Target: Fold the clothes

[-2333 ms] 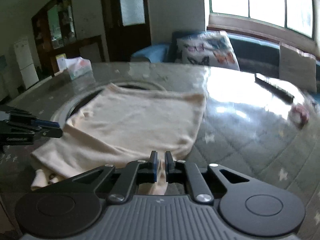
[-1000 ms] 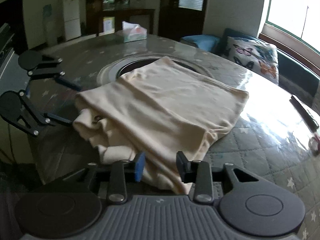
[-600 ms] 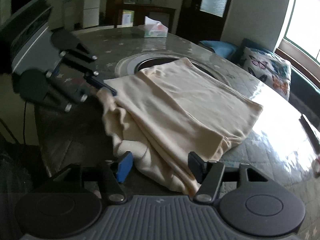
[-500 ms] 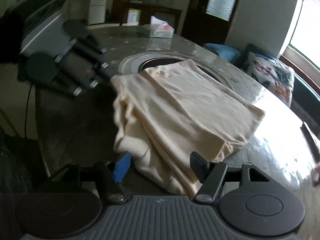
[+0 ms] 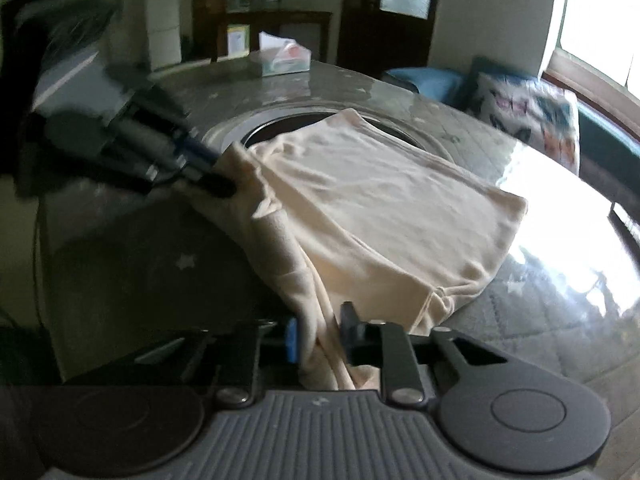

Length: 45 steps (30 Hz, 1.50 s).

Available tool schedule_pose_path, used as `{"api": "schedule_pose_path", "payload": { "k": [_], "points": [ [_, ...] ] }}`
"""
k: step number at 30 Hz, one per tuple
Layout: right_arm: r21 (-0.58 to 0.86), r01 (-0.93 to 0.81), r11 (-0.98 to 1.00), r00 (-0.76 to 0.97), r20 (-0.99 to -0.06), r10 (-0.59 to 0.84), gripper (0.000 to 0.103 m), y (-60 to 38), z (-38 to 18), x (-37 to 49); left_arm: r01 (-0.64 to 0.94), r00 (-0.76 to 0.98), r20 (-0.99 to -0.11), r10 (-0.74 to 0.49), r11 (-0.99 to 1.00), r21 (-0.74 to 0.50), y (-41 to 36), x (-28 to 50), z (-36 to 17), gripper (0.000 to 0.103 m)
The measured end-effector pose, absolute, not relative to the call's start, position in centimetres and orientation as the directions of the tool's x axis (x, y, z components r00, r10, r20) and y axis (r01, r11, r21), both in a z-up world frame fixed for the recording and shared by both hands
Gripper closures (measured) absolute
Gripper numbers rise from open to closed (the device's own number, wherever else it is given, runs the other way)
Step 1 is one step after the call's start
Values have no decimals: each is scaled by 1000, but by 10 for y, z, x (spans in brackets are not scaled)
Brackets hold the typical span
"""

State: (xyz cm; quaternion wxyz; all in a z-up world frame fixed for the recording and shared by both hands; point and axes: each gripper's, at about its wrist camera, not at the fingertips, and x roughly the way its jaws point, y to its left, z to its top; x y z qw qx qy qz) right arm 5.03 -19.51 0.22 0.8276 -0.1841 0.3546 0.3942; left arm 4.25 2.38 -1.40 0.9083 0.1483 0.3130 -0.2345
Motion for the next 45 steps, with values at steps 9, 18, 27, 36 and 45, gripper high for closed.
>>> {"api": "schedule_pose_path", "payload": {
  "k": [9,18,27,36,45],
  "points": [
    [50,-751,659,426,-725,541,91,-197,12,65,511,758,-608,-235,794,330,18,1,-31,58],
    [62,-730,681,448,-709,545,93,-196,21,66,516,779,-596,-194,738,434,18,-10,-45,86],
    [71,-710,700,485,-671,560,94,-210,34,44,527,767,-579,-276,786,324,30,-31,-5,92],
    [94,-734,673,466,-651,599,95,-227,67,-10,540,749,-572,-336,810,231,38,-64,45,93],
    [118,-703,702,476,-654,587,95,-215,72,46,479,761,-574,-302,858,184,48,18,47,95]
  ]
}}
